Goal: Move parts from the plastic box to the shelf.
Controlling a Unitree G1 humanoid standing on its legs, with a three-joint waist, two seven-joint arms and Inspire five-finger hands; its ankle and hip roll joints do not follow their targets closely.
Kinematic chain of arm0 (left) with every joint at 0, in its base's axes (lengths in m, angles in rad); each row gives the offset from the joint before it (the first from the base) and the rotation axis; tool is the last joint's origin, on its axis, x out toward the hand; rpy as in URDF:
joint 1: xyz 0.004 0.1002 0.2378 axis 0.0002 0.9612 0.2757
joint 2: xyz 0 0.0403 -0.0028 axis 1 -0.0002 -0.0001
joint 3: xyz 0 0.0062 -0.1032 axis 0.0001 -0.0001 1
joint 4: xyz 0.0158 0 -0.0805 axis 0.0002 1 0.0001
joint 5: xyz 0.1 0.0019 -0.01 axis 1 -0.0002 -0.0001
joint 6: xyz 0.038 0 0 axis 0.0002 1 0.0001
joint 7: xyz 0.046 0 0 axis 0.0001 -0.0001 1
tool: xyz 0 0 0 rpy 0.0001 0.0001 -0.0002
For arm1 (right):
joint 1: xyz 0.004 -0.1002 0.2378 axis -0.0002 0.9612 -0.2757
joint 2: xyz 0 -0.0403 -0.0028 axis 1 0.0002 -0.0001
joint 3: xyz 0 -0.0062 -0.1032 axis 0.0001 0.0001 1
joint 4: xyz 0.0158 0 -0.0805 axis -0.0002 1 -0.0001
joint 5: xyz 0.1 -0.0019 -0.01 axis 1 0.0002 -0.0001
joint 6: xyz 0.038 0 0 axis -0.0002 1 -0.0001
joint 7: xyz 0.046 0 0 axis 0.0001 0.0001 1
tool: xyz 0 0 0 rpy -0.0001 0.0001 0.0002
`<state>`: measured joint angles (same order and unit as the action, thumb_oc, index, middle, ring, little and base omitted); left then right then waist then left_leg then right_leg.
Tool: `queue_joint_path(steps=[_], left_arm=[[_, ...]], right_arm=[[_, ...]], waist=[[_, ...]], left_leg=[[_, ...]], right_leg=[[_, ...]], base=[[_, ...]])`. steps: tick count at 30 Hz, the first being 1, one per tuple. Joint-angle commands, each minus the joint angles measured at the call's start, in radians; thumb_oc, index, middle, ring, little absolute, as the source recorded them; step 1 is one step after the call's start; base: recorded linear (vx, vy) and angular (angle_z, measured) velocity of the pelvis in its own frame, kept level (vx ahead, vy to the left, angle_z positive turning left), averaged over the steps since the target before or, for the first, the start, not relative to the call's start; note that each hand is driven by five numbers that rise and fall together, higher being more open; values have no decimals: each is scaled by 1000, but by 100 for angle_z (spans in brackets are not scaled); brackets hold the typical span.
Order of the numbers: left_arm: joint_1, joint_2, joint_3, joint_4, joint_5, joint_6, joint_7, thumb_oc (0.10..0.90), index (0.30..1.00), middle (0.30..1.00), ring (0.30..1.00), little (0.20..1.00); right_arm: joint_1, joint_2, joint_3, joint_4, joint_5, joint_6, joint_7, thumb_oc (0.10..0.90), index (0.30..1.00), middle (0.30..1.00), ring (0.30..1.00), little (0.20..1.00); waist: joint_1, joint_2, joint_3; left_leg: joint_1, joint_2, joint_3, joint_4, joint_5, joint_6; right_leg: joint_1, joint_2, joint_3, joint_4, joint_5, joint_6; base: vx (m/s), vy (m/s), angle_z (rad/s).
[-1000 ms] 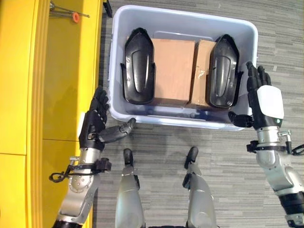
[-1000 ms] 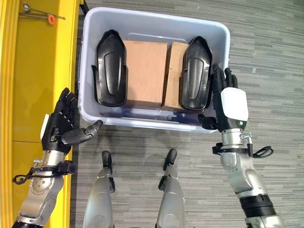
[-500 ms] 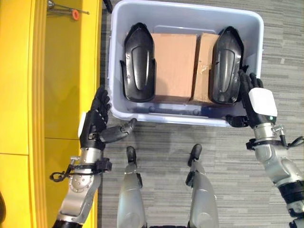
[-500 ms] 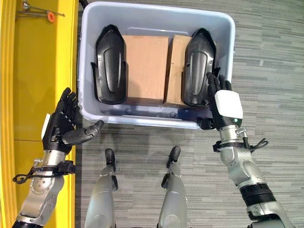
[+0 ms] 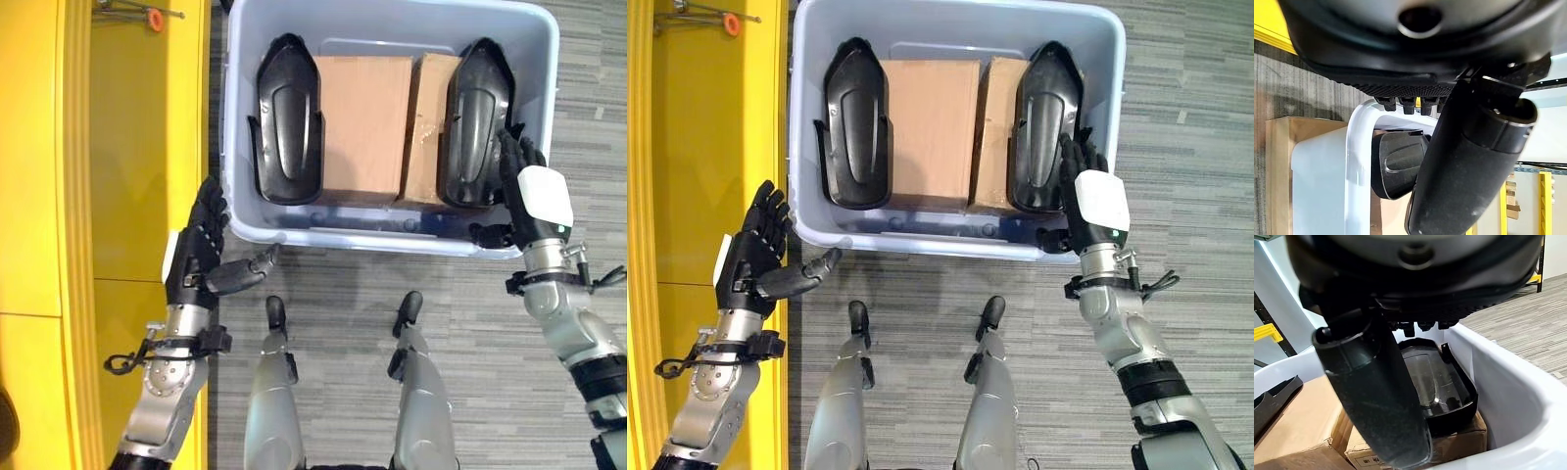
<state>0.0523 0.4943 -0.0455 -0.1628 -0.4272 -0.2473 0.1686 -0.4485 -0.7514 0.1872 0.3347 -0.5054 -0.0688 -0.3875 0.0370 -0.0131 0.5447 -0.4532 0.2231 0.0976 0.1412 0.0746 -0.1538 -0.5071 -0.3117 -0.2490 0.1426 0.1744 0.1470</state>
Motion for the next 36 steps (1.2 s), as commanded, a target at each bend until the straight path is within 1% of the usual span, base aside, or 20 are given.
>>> queue_joint_path(steps=[1,2,7,9,12,14,16,17,20,22,23,24,25,27,31,34,36], left_arm=[[-19,27,21,-116,-9,-115,7,900,1000,1000,1000,1000],[-21,27,19,-116,-9,-115,7,900,1000,1000,1000,1000],[-18,27,12,-107,-13,-114,10,900,1000,1000,1000,1000],[-18,27,13,-109,-18,-114,10,900,1000,1000,1000,1000],[-18,31,14,-111,-21,-117,15,900,1000,1000,1000,1000],[-16,35,8,-113,-20,-119,11,900,1000,1000,1000,1000],[-17,33,10,-114,-20,-122,13,900,1000,1000,1000,1000],[-15,33,11,-117,-21,-121,15,900,1000,1000,1000,1000],[-14,33,13,-117,-23,-123,19,900,1000,1000,1000,1000],[-14,35,17,-119,-25,-125,21,900,1000,1000,1000,1000],[-14,34,18,-119,-25,-125,21,900,1000,1000,1000,1000],[-17,37,17,-123,-28,-126,20,900,1000,1000,1000,1000],[-11,37,16,-123,-30,-128,21,900,1000,1000,1000,1000],[-13,38,17,-124,-30,-129,22,900,1000,1000,1000,1000],[-13,37,11,-121,-30,-130,27,900,1000,1000,1000,1000],[-15,33,8,-119,-34,-130,32,900,1000,1000,1000,1000],[-24,29,-3,-117,-35,-131,35,900,1000,1000,1000,1000]], right_arm=[[-100,-48,0,-12,24,-19,-60,900,1000,1000,1000,1000],[-108,-52,2,-6,25,-17,-59,900,1000,1000,1000,1000],[-156,-65,46,53,26,-8,-49,900,1000,1000,1000,1000],[-185,-70,62,70,34,-8,-47,900,1000,1000,1000,1000],[-218,-74,91,114,42,-7,-42,900,1000,1000,1000,1000],[-262,-94,152,168,30,-3,-21,900,1000,1000,1000,1000],[-284,-103,167,187,28,-3,-17,900,1000,1000,1000,1000],[-297,-103,180,198,30,-2,-15,900,1000,1000,1000,1000],[-342,-97,212,227,37,-1,-10,900,1000,1000,1000,1000],[-370,-105,250,250,17,1,1,900,1000,1000,1000,1000],[-372,-105,252,251,17,1,1,900,1000,1000,1000,1000],[-388,-111,268,267,10,4,9,900,1000,1000,1000,1000],[-409,-111,290,298,7,7,10,900,1000,1000,1000,1000],[-417,-110,295,306,8,8,10,900,1000,1000,1000,1000],[-439,-97,313,367,26,10,9,900,1000,1000,1000,1000],[-456,-81,320,413,44,10,7,900,1000,1000,1000,1000],[-459,-55,326,477,68,14,6,900,1000,1000,1000,1000]], waist=[[5,8,-25],[6,9,-25],[11,15,-25],[11,19,-25],[13,24,-25],[20,30,-25],[23,31,-25],[23,32,-25],[27,32,-25],[32,35,-25],[31,36,-25],[35,37,-25],[37,40,-25],[39,41,-25],[41,50,-25],[43,56,-25],[45,62,-25]], left_leg=[[20,74,-7,-20,35,-35],[13,73,-8,-23,43,-33],[7,77,-11,-23,36,-34],[-3,78,-10,-24,43,-33],[-7,81,-12,-28,43,-36],[-17,81,-16,-32,45,-36],[-31,80,-19,-32,53,-35],[-28,81,-20,-31,47,-37],[-37,81,-21,-35,49,-36],[-43,78,-23,-39,51,-36],[-43,78,-24,-39,51,-36],[-53,77,-28,-41,58,-35],[-54,76,-29,-40,53,-36],[-63,76,-30,-41,60,-35],[-68,73,-31,-41,55,-35],[-77,69,-33,-41,55,-33],[-88,65,-32,-39,53,-30]], right_leg=[[-3,-72,0,119,-53,69],[-11,-72,1,116,-46,66],[-30,-66,4,138,-61,65],[-46,-63,6,143,-58,62],[-58,-60,7,157,-73,61],[-78,-58,6,171,-79,60],[-91,-57,5,174,-74,57],[-91,-57,5,182,-84,59],[-104,-54,4,189,-86,57],[-110,-56,1,194,-88,57],[-111,-56,1,194,-88,57],[-120,-57,1,191,-80,55],[-122,-57,0,200,-90,57],[-130,-57,0,196,-83,55],[-140,-59,4,207,-93,57],[-151,-57,6,212,-94,55],[-163,-59,6,217,-95,55]], base=[[0,0,0],[0,0,0],[6,-2,0],[-7,-27,-5],[9,-12,0],[12,-16,1],[-4,-8,2],[-10,-17,5],[4,-6,1],[3,-17,0],[0,0,0],[9,-13,6],[9,-13,8],[7,-3,9],[2,0,1],[0,0,0],[0,0,0]])
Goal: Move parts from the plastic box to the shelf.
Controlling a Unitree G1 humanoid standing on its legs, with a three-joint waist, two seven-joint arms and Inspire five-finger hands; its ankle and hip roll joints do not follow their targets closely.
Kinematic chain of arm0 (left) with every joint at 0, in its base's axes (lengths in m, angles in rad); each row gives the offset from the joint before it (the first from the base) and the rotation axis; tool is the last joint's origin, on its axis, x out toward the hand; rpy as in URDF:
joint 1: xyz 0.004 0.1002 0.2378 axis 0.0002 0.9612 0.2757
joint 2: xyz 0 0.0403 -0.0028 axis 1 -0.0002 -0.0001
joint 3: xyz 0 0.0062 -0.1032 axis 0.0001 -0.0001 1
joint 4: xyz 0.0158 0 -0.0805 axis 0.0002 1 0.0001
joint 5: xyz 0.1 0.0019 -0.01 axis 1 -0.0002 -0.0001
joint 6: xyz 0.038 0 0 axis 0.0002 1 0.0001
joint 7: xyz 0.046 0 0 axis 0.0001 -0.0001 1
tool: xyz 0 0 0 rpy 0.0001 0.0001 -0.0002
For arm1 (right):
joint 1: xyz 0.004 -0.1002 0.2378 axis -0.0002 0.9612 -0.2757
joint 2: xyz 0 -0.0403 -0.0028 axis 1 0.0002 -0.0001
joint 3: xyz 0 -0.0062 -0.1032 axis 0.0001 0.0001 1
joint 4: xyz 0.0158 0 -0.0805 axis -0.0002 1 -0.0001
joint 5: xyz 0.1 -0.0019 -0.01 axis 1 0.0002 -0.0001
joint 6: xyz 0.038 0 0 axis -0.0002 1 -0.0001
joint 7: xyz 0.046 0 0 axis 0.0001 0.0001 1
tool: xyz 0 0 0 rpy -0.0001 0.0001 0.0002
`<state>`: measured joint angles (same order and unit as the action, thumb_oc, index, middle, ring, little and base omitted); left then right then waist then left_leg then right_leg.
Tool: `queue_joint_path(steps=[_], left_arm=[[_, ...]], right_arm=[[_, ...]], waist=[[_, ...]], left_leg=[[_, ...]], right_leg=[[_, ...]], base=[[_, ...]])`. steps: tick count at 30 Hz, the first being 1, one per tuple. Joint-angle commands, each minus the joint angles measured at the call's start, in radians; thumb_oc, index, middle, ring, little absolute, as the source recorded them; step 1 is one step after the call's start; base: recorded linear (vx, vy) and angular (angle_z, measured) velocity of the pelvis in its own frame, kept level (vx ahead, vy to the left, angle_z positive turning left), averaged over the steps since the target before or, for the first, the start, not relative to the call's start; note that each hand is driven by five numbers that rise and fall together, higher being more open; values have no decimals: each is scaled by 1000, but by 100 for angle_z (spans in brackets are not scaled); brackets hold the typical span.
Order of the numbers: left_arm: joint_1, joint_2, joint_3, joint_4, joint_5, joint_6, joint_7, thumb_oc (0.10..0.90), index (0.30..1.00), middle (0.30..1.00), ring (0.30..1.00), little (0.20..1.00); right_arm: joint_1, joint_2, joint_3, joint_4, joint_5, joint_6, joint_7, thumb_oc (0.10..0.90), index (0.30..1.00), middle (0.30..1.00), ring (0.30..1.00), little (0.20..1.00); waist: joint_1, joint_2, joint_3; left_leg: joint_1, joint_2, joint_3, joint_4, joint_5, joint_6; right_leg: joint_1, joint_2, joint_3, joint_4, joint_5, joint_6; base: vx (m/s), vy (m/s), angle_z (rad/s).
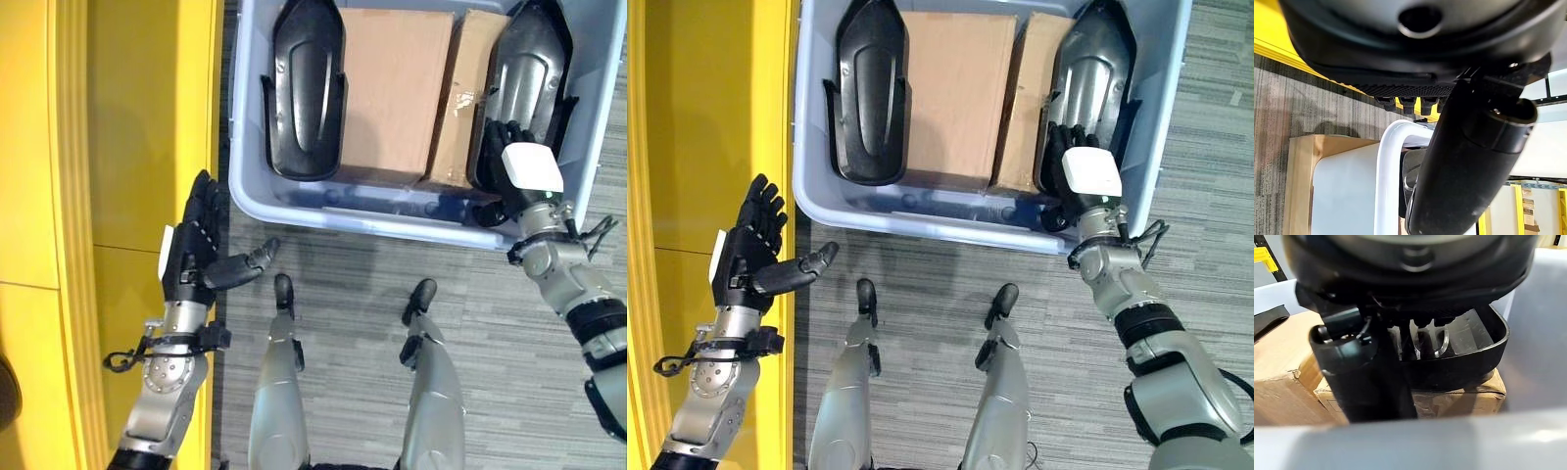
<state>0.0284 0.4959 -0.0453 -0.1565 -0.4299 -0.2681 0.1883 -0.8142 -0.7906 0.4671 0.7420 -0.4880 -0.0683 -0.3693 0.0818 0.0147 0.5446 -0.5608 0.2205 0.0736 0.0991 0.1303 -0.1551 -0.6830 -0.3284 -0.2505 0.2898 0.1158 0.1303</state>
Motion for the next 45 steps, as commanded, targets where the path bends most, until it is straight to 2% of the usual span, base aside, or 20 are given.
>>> queue_joint_path(steps=[1,4,5,8,13,23,30,31,37,45], left_arm=[[0,27,-3,-123,-32,-111,15,900,1000,1000,1000,1000],[-5,25,-18,-120,-38,-113,15,900,1000,1000,1000,1000],[-7,24,-23,-122,-42,-115,10,900,1000,1000,1000,1000],[-10,26,-29,-119,-39,-115,6,900,1000,1000,1000,1000],[-9,21,-33,-120,-39,-113,5,900,1000,1000,1000,1000],[-20,21,-35,-109,-26,-111,14,900,1000,1000,1000,1000],[-23,20,-17,-117,-14,-108,23,900,1000,1000,1000,1000],[-20,21,-10,-118,-6,-103,24,900,1000,1000,1000,1000],[-19,22,2,-124,6,-98,20,900,1000,1000,1000,1000],[-8,35,29,-131,21,-91,2,900,1000,1000,1000,1000]], right_arm=[[-95,-15,47,71,51,13,-13,900,1000,1000,1000,1000],[-105,16,59,161,69,15,-12,900,1000,1000,1000,1000],[-108,35,83,213,64,14,1,400,300,300,300,300],[-114,49,126,265,41,14,21,400,300,300,300,300],[-85,70,115,289,43,13,15,400,300,300,300,300],[2,67,66,150,22,13,-10,400,300,300,300,300],[125,64,-52,-53,20,5,-59,400,300,300,300,300],[190,68,-110,-141,2,6,-80,400,300,300,300,300],[291,60,-196,-286,-61,3,-111,400,300,300,300,300],[420,-5,-348,-508,-144,-14,-138,400,300,300,300,300]], waist=[[1,35,-25],[4,43,-25],[7,47,-25],[9,50,-25],[10,53,-25],[0,42,-25],[-13,26,-25],[-17,19,-25],[-22,6,-25],[-27,-20,-32]], left_leg=[[20,68,-8,3,-2,-29],[14,64,-8,5,-3,-26],[13,64,-9,6,-4,-25],[11,62,-10,9,-5,-24],[16,58,-15,10,-5,-23],[41,52,-19,-3,-4,-22],[78,49,-26,-8,-9,-22],[98,46,-27,-9,-12,-21],[143,41,-29,-24,-7,-20],[232,37,-38,-41,-9,-21]], right_leg=[[12,-42,8,70,-37,71],[4,-46,8,75,-35,71],[3,-46,6,76,-34,71],[4,-48,5,79,-37,72],[12,-53,2,83,-38,73],[43,-54,-3,71,-35,75],[94,-61,-11,57,-30,78],[125,-62,-17,46,-27,80],[184,-65,-29,19,-13,84],[305,-65,-45,-21,-5,93]], base=[[0,0,0],[-3,2,1],[0,0,0],[0,0,0],[-1,3,3],[-1,2,2],[-6,5,4],[-22,21,7],[-6,13,2],[27,19,7]])
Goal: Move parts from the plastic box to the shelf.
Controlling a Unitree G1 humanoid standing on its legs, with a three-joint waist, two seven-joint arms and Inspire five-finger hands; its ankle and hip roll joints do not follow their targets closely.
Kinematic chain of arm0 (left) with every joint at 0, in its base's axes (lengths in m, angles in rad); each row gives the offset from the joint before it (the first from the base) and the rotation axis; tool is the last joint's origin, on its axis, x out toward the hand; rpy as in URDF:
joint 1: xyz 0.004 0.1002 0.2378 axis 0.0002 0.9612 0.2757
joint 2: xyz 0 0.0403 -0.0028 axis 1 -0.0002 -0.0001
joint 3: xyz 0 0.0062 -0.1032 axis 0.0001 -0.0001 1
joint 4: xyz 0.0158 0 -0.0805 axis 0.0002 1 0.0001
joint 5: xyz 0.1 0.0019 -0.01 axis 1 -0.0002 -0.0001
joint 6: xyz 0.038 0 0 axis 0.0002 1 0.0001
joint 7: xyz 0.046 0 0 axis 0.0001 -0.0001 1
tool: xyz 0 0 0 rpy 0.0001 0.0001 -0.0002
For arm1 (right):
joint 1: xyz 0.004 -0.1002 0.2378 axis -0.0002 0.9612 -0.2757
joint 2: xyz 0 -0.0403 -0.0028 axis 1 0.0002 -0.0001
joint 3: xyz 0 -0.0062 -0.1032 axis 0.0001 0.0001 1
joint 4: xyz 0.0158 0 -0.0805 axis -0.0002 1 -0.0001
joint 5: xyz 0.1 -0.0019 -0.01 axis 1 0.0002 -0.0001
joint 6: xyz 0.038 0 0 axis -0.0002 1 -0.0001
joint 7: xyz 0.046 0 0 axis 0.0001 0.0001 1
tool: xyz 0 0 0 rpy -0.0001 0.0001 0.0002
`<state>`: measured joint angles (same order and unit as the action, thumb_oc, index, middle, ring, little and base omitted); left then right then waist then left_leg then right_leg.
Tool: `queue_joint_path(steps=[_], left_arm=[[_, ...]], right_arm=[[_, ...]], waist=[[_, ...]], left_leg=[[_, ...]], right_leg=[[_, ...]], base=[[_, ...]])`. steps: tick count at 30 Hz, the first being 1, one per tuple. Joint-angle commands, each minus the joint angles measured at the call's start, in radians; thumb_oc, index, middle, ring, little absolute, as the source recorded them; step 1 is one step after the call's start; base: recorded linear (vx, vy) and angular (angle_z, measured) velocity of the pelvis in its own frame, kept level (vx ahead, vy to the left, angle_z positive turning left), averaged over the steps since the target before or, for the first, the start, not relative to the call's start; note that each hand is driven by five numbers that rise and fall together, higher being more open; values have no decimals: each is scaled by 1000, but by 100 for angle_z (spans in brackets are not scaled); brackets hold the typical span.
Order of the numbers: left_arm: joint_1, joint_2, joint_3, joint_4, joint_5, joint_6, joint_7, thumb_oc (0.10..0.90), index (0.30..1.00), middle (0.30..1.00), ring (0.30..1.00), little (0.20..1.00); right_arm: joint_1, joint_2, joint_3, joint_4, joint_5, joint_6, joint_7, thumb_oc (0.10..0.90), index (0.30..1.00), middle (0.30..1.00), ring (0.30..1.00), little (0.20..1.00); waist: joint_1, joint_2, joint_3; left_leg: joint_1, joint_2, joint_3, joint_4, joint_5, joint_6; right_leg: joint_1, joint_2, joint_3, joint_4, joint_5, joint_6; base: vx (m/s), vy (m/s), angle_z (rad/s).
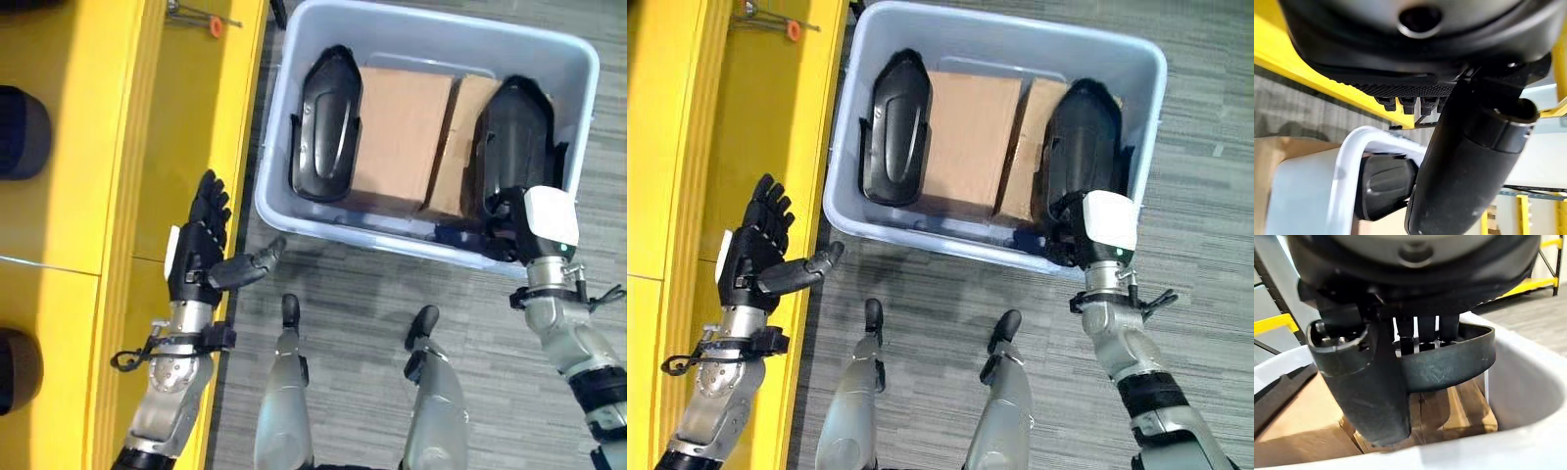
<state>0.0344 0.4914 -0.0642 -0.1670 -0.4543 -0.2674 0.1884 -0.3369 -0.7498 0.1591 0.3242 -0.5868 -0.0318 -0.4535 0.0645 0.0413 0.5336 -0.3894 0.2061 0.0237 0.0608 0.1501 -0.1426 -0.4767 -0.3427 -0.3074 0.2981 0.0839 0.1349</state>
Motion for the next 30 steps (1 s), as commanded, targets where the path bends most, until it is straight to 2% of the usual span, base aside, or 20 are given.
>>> queue_joint_path(steps=[1,7,11,13,15,19,23,24,28,30], left_arm=[[-10,41,51,-120,45,-91,-1,900,1000,1000,1000,1000],[5,46,66,-120,49,-88,-15,900,1000,1000,1000,1000],[17,48,77,-118,51,-86,-23,900,1000,1000,1000,1000],[33,47,84,-113,49,-79,-33,900,1000,1000,1000,1000],[36,47,84,-113,49,-79,-34,900,1000,1000,1000,1000],[65,50,86,-110,33,-66,-59,900,1000,1000,1000,1000],[103,53,87,-108,19,-53,-84,900,1000,1000,1000,1000],[120,44,90,-101,15,-48,-83,900,1000,1000,1000,1000],[145,27,91,-94,6,-43,-82,900,1000,1000,1000,1000],[148,17,89,-88,6,-45,-71,900,1000,1000,1000,1000]], right_arm=[[-46,-54,-55,-112,-54,-52,-58,400,300,300,300,300],[-6,-99,-121,-235,-112,-67,-65,400,300,300,300,300],[7,-122,-131,-287,-144,-74,-47,400,300,300,300,300],[28,-134,-142,-345,-172,-90,-30,400,300,300,300,300],[32,-133,-143,-349,-173,-89,-28,400,300,300,300,300],[38,-140,-128,-402,-184,-115,5,400,300,300,300,300],[-13,-135,-65,-422,-184,-141,27,400,300,300,300,300],[-51,-121,-25,-432,-175,-154,39,400,300,300,300,300],[-145,-90,56,-430,-164,-165,45,400,300,300,300,300],[-209,-72,102,-420,-153,-171,31,400,300,300,300,300]], waist=[[-10,-48,-30],[-8,-63,-94],[-8,-68,-124],[-7,-73,-167],[-8,-73,-166],[-13,-84,-225],[-20,-89,-309],[-21,-88,-342],[-10,-76,-363],[-2,-62,-362]], left_leg=[[68,50,12,-6,-29,-34],[119,46,10,-22,-34,-32],[143,46,11,-25,-40,-31],[183,47,14,-23,-54,-26],[187,48,14,-24,-55,-26],[247,63,22,-28,-66,-25],[321,108,44,-51,-63,-34],[354,132,56,-66,-54,-36],[390,184,69,-83,-18,-50],[387,213,63,-80,21,-63]], right_leg=[[111,-51,9,-35,28,90],[183,-50,-7,-77,35,96],[214,-51,-7,-91,33,97],[255,-51,-6,-96,21,97],[259,-51,-7,-96,20,97],[314,-34,-4,-108,4,96],[372,12,7,-136,-17,92],[381,37,17,-124,-42,85],[381,85,26,-54,-106,62],[376,116,18,-24,-138,42]], base=[[29,36,2],[68,23,1],[59,24,-1],[98,17,-2],[51,6,-5],[94,-22,-7],[92,-97,-19],[60,-105,-29],[12,-132,-33],[-66,-165,-14]])
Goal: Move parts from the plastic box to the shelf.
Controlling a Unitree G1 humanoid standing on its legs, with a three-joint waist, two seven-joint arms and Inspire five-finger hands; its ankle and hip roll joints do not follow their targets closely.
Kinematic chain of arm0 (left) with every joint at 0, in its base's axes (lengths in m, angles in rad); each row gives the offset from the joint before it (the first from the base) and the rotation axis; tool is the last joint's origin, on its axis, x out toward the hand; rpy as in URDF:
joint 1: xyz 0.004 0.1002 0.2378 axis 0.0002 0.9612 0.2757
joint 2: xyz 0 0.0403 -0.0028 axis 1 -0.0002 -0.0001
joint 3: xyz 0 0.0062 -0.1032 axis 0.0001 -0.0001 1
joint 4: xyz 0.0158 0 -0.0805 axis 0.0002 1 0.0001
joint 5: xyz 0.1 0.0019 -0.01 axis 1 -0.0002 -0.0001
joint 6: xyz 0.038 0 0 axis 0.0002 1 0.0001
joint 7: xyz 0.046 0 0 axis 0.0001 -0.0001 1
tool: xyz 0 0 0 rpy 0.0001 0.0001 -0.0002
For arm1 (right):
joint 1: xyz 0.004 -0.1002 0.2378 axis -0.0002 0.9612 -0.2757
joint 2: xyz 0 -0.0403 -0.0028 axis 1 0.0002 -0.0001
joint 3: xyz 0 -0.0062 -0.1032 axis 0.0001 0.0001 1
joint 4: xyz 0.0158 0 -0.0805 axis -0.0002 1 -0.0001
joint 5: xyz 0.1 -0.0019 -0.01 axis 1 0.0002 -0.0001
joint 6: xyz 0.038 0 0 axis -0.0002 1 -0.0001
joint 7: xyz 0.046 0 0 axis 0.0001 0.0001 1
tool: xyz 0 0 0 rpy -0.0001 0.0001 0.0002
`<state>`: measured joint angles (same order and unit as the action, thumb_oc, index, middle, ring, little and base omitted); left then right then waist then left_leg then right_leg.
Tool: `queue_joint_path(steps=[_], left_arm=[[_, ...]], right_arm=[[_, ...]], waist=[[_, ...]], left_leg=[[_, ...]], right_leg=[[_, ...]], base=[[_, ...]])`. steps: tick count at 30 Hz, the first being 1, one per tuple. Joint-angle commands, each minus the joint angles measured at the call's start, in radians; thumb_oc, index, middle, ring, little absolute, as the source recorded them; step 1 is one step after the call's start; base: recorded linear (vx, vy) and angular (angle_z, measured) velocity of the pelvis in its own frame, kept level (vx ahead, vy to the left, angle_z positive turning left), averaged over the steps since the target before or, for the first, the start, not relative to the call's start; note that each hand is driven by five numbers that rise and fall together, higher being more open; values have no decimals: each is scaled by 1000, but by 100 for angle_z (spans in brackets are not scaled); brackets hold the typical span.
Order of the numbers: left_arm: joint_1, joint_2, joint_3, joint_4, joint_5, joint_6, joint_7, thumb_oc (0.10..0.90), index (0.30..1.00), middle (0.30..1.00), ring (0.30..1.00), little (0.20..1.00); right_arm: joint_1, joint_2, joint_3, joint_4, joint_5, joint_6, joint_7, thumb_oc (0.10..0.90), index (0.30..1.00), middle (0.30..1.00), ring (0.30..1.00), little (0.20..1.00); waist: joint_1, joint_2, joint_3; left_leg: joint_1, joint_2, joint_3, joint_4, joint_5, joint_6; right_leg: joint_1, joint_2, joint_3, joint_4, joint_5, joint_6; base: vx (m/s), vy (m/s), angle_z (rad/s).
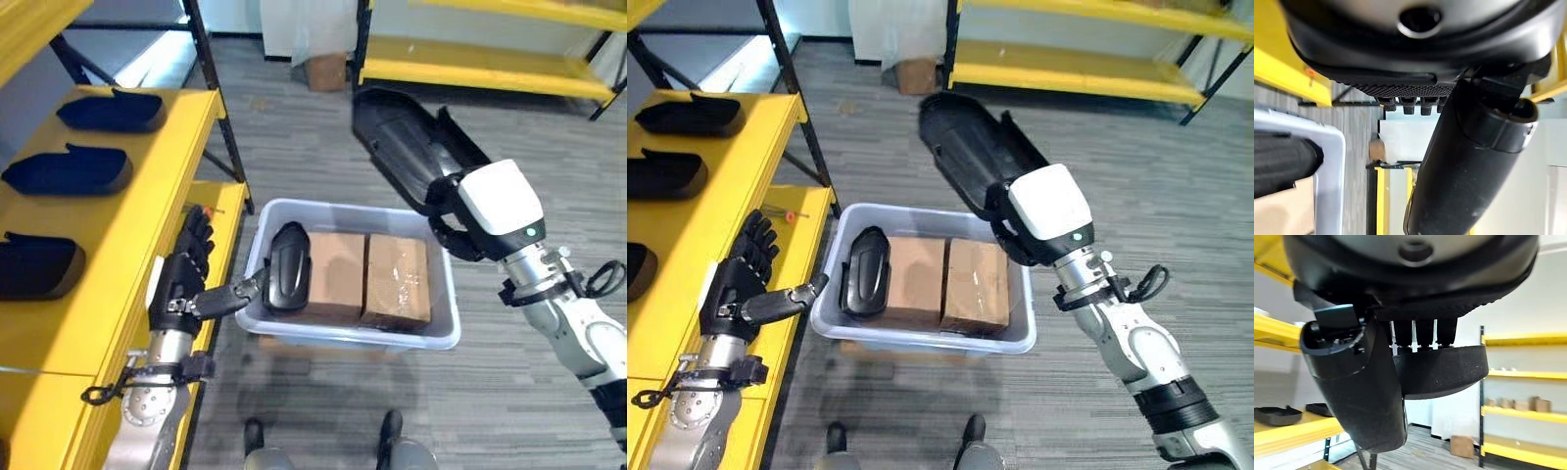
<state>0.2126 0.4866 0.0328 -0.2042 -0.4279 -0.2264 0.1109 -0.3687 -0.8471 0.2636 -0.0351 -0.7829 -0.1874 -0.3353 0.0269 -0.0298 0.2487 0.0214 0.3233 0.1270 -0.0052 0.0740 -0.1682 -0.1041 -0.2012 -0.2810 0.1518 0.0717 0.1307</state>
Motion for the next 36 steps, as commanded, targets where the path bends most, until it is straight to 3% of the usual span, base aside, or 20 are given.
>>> queue_joint_path(steps=[1,5,6,7,8,9,10,11,12,13,14,15,16,21,26,31,32,36], left_arm=[[-34,20,-15,-48,-23,-88,12,900,1000,1000,1000,1000],[-37,8,-37,-39,-34,-82,13,900,1000,1000,1000,1000],[-46,2,-49,-33,-41,-76,11,900,1000,1000,1000,1000],[-64,-3,-69,-19,-57,-70,6,900,1000,1000,1000,1000],[-67,-1,-71,-18,-58,-71,5,900,1000,1000,1000,1000],[-69,-1,-77,-17,-59,-70,-4,900,1000,1000,1000,1000],[-67,5,-76,-17,-47,-67,-11,900,1000,1000,1000,1000],[-67,8,-78,-18,-47,-66,-11,900,1000,1000,1000,1000],[-69,4,-83,-23,-48,-61,-14,900,1000,1000,1000,1000],[-71,7,-95,-19,-47,-55,-20,900,1000,1000,1000,1000],[-66,3,-102,-20,-46,-52,-28,900,1000,1000,1000,1000],[-62,3,-106,-22,-46,-51,-29,900,1000,1000,1000,1000],[-54,0,-112,-31,-64,-43,-42,900,1000,1000,1000,1000],[-30,4,-81,-68,-20,-59,-37,900,1000,1000,1000,1000],[6,-11,-59,-80,-25,-59,-25,900,1000,1000,1000,1000],[19,-24,-42,-82,-27,-66,-19,900,1000,1000,1000,1000],[21,-26,-41,-82,-29,-67,-19,900,1000,1000,1000,1000],[25,-29,-35,-79,-22,-68,-15,900,1000,1000,1000,1000]], right_arm=[[-209,25,19,-60,42,-14,-95,400,300,300,300,300],[-293,15,47,-62,39,-7,-143,400,300,300,300,300],[-293,8,38,-65,36,1,-151,400,300,300,300,300],[-270,-4,16,-90,32,8,-159,400,300,300,300,300],[-264,-5,9,-94,32,8,-157,400,300,300,300,300],[-249,-1,-3,-108,35,7,-160,400,300,300,300,300],[-228,12,-20,-122,47,2,-161,400,300,300,300,300],[-223,13,-25,-126,47,2,-160,400,300,300,300,300],[-209,22,-39,-132,45,0,-163,400,300,300,300,300],[-183,33,-48,-129,42,5,-161,400,300,300,300,300],[-150,35,-73,-140,44,3,-167,400,300,300,300,300],[-135,33,-82,-148,44,1,-165,400,300,300,300,300],[-96,46,-112,-161,43,8,-150,400,300,300,300,300],[-41,88,-152,-182,58,4,-140,400,300,300,300,300],[-49,118,-121,-156,56,10,-121,400,300,300,300,300],[-93,134,-75,-121,53,16,-99,400,300,300,300,300],[-102,138,-66,-111,53,19,-94,400,300,300,300,300],[-109,155,-59,-91,55,26,-90,400,300,300,300,300]], waist=[[48,15,-74],[75,44,-64],[76,50,-54],[66,44,-35],[66,43,-34],[71,39,-27],[80,22,-21],[77,22,-20],[72,11,-21],[49,17,-34],[28,27,-43],[30,27,-45],[17,37,-80],[33,35,-117],[63,24,-133],[81,13,-134],[90,8,-130],[111,-5,-131]], left_leg=[[-35,108,-45,-7,132,-47],[-92,147,-54,-23,276,-84],[-122,143,-33,-15,303,-75],[-151,110,31,72,261,-42],[-158,108,26,87,250,-39],[-154,67,11,156,179,-17],[-153,-32,-15,303,65,13],[-162,-32,-21,321,53,17],[-160,-58,7,403,6,28],[-120,-51,55,413,-61,34],[-97,-32,113,331,-77,42],[-80,-37,116,309,-73,43],[-16,-54,128,177,-103,44],[39,-113,111,17,-72,56],[63,-163,64,-72,-53,76],[60,-199,38,-74,-67,98],[51,-212,50,-69,-55,109],[47,-240,28,-65,-63,125]], right_leg=[[4,-10,-16,132,-137,36],[14,27,-79,119,-165,-3],[20,25,-103,102,-155,-13],[29,13,-143,74,-143,-28],[34,10,-146,70,-141,-26],[36,5,-152,55,-129,-33],[45,-4,-170,24,-105,-52],[48,-5,-175,24,-106,-49],[61,-6,-203,11,-107,-64],[67,-1,-223,23,-130,-61],[73,-5,-250,26,-124,-48],[80,-6,-252,24,-123,-43],[91,-28,-272,30,-103,-19],[111,-100,-314,6,-33,28],[124,-131,-331,-24,22,59],[123,-154,-319,-41,59,77],[119,-168,-338,-45,79,65],[133,-195,-349,-38,93,79]], base=[[-106,-186,-7],[-105,-160,16],[-214,-236,68],[-196,-168,99],[-185,-206,180],[-153,-203,223],[-152,-198,169],[-133,-205,52],[-24,-64,14],[-33,-41,49],[28,43,94],[70,167,139],[95,199,115],[41,177,33],[-15,129,25],[-37,92,-1],[-77,104,-6],[-16,107,6]])
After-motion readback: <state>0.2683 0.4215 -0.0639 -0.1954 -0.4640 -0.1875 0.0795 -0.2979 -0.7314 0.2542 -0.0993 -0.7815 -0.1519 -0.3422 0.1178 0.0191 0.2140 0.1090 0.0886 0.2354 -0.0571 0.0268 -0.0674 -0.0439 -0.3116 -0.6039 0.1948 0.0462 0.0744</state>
